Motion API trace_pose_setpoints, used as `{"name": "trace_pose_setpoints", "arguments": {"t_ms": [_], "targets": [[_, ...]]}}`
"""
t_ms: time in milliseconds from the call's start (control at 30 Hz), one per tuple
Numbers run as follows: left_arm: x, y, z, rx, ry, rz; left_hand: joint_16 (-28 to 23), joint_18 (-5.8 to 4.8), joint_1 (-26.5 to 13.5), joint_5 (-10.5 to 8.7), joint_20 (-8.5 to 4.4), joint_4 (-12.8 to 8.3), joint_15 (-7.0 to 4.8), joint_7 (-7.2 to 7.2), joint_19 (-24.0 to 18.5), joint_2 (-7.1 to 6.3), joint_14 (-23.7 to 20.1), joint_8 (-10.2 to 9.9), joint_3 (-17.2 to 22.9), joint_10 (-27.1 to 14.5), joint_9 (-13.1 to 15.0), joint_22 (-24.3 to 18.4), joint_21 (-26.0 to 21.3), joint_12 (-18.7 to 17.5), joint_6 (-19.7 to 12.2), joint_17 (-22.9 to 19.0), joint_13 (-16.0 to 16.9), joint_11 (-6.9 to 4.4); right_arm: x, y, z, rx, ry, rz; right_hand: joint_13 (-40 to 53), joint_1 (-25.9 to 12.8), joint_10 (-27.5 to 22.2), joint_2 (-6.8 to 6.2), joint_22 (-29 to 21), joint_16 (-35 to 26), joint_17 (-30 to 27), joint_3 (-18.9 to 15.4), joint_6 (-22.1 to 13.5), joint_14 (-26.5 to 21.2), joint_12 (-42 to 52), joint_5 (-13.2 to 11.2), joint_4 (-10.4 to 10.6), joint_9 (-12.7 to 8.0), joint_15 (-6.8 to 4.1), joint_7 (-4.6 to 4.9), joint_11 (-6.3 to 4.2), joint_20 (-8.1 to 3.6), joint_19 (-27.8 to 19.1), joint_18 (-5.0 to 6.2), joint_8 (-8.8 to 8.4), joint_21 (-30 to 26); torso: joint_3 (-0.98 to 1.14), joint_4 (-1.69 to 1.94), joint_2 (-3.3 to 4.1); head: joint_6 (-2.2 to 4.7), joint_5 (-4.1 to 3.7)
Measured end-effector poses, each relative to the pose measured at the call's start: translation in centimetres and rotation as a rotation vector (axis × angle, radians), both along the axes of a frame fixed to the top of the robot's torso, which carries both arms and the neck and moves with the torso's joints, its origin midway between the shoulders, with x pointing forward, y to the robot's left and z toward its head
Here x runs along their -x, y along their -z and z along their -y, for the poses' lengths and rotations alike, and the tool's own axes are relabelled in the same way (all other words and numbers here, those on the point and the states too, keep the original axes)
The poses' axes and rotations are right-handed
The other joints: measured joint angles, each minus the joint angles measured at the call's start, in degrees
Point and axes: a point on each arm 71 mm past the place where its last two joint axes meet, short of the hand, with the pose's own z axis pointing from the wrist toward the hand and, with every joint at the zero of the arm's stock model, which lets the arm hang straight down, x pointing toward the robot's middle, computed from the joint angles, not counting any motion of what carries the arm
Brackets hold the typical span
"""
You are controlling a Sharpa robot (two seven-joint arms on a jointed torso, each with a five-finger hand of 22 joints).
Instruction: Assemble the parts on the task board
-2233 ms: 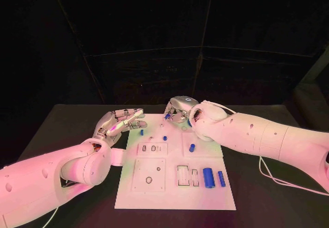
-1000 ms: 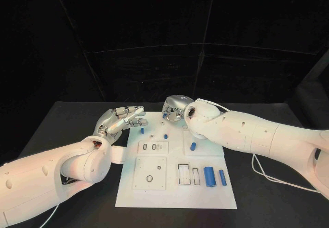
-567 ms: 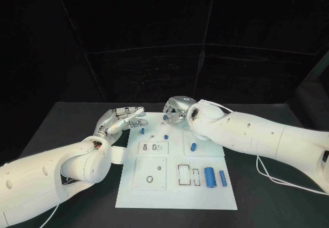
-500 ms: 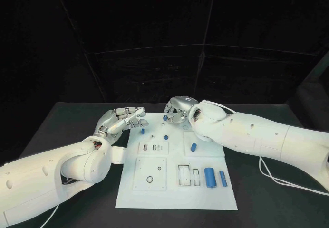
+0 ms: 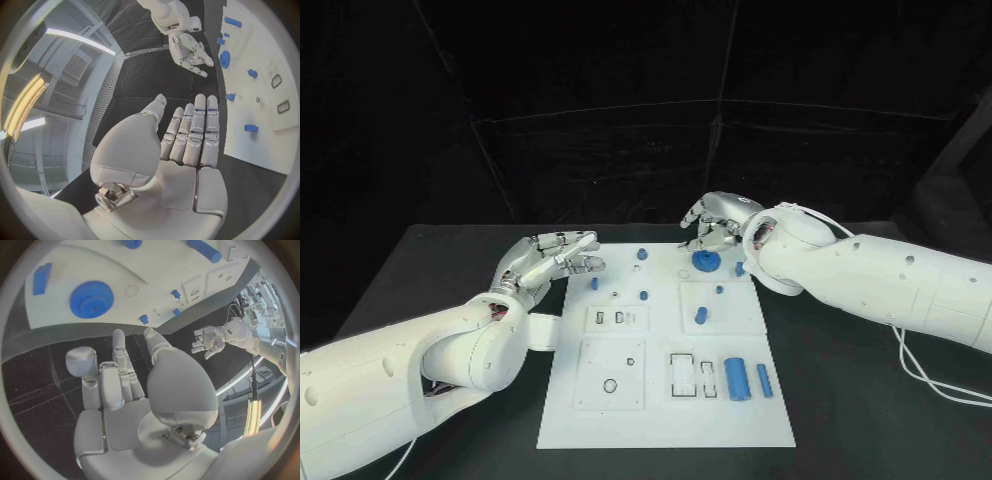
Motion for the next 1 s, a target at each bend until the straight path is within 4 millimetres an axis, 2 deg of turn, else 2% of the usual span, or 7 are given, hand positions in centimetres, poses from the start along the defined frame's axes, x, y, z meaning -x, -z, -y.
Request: {"name": "trace_pose_setpoints", "arguments": {"t_ms": [67, 167, 233, 300, 333, 600, 1000], "targets": [[-0.1, 0.0, 0.0, 0.000, 0.000, 0.000, 0.0, 0.00, 0.0, 0.00, 0.00, 0.0, 0.00, 0.00, 0.0, 0.00, 0.0, 0.0, 0.0, 0.0, 0.0, 0.0, 0.0, 0.0, 0.0, 0.0, 0.0, 0.00, -0.1, 0.1, 1.0, -0.002, 0.023, -0.030, 5.2, 2.6, -1.1, 0.73, 1.4, 0.8, 1.1, -3.8, -0.4, 0.0, 5.1, 0.4, 3.2, 0.1, 0.00, -0.40, -0.38, -0.14, 0.4, 0.00, 0.76, 0.9, 0.04, -0.08, 0.00, 0.04, -0.15], [-0.2, 0.1, 0.0, -0.001, -0.001, 0.000, 0.0, 0.00, 0.0, 0.00, 0.00, 0.0, 0.00, 0.00, 0.0, 0.00, 0.0, 0.0, 0.0, 0.0, 0.0, -0.1, 0.0, 0.0, 0.0, 0.1, 0.0, 0.00, -0.4, 0.5, 2.1, 0.000, 0.048, -0.074, 13.2, 6.1, -4.5, 1.28, 3.5, 2.1, 3.2, -7.3, -1.2, 0.0, 12.7, 0.5, 7.3, 0.1, 0.00, 0.05, -0.04, 0.00, 0.9, 0.00, 1.79, 2.3, 0.05, -0.12, 0.02, 0.10, -0.46], [-0.2, 0.1, 0.0, -0.001, -0.001, 0.000, 0.0, 0.00, 0.0, 0.00, 0.00, 0.0, 0.00, 0.00, 0.0, 0.00, 0.0, 0.0, 0.0, 0.0, 0.0, -0.1, 0.0, 0.0, 0.0, 0.1, 0.0, 0.00, -0.6, 0.7, 2.5, 0.003, 0.060, -0.100, 17.9, 7.5, -5.3, 0.92, 4.4, 2.7, 4.3, -8.1, -1.6, 0.0, 17.1, 0.5, 8.5, 0.1, 0.00, 0.08, 0.14, 0.13, 1.1, 0.00, 1.95, 2.9, 0.05, -0.12, 0.03, 0.10, -0.58], [-0.3, 0.1, 0.0, 0.000, 0.000, 0.000, -0.1, 0.00, 0.0, 0.00, 0.00, -0.1, 0.00, 0.00, 0.0, 0.00, 0.0, 0.0, 0.1, 0.0, 0.0, -0.1, 0.0, 0.0, 0.0, 0.1, 0.0, 0.00, -0.9, 0.9, 2.8, 0.008, 0.071, -0.130, 23.4, 9.1, -5.3, 0.99, 5.1, 3.2, 5.2, -8.6, -2.3, 0.0, 22.1, 0.5, 9.2, 0.1, 0.00, 0.26, 0.13, 0.35, 1.3, -0.91, 2.45, 3.4, 0.05, -0.12, 0.03, 0.09, -0.65], [-0.3, 0.1, 0.0, 0.000, 0.001, 0.000, -0.2, 0.00, 0.0, 0.00, 0.00, -0.2, 0.00, 0.00, 0.0, 0.00, 0.0, 0.0, 0.2, 0.0, 0.0, -0.1, 0.0, 0.0, 0.0, 0.1, 0.0, 0.00, -1.0, 1.0, 2.9, 0.010, 0.074, -0.141, 25.8, 9.6, -5.3, 1.18, 5.4, 3.4, 5.6, -8.7, -2.4, 0.0, 24.3, 0.5, 9.6, 0.1, 0.00, 0.32, 0.13, 0.35, 1.3, -0.91, 2.47, 3.6, 0.05, -0.12, 0.04, 0.03, -0.68], [-0.4, 0.2, 0.0, 0.000, 0.003, -0.002, -0.2, -0.01, 0.3, 0.00, 0.16, -0.2, 0.00, 0.00, 0.2, 0.30, 0.0, 0.0, 0.1, 0.0, 0.0, -0.1, -0.2, -0.1, 0.0, 0.1, 0.0, 0.00, -1.2, 1.5, 2.6, 0.030, 0.065, -0.192, 39.2, 12.1, -3.9, 1.87, 7.3, 4.6, 6.7, -9.0, -3.1, 0.0, 36.4, 0.5, 9.9, 0.1, 0.00, 0.25, 0.27, 0.55, 1.5, -0.90, 3.65, 4.7, 0.05, -0.02, 0.08, -0.25, -0.87], [-0.4, 0.2, 0.1, 0.002, 0.007, -0.003, -0.2, 0.00, 0.3, 0.00, 0.20, -0.3, 0.00, 0.00, 0.2, 0.30, 0.0, 0.0, 0.0, 0.0, 0.0, -0.1, -0.2, -0.2, 0.0, 0.2, 0.0, 0.00, -1.4, 1.8, 2.5, 0.071, 0.055, -0.212, 45.5, 13.9, -3.0, 2.66, 8.3, 5.4, 6.7, -8.9, -3.4, 0.0, 41.9, 2.9, 8.9, 0.1, 0.01, 0.25, 0.13, 0.35, 1.7, -0.89, 4.61, 5.3, -0.02, 0.03, 0.05, -0.46, -0.88]]}}
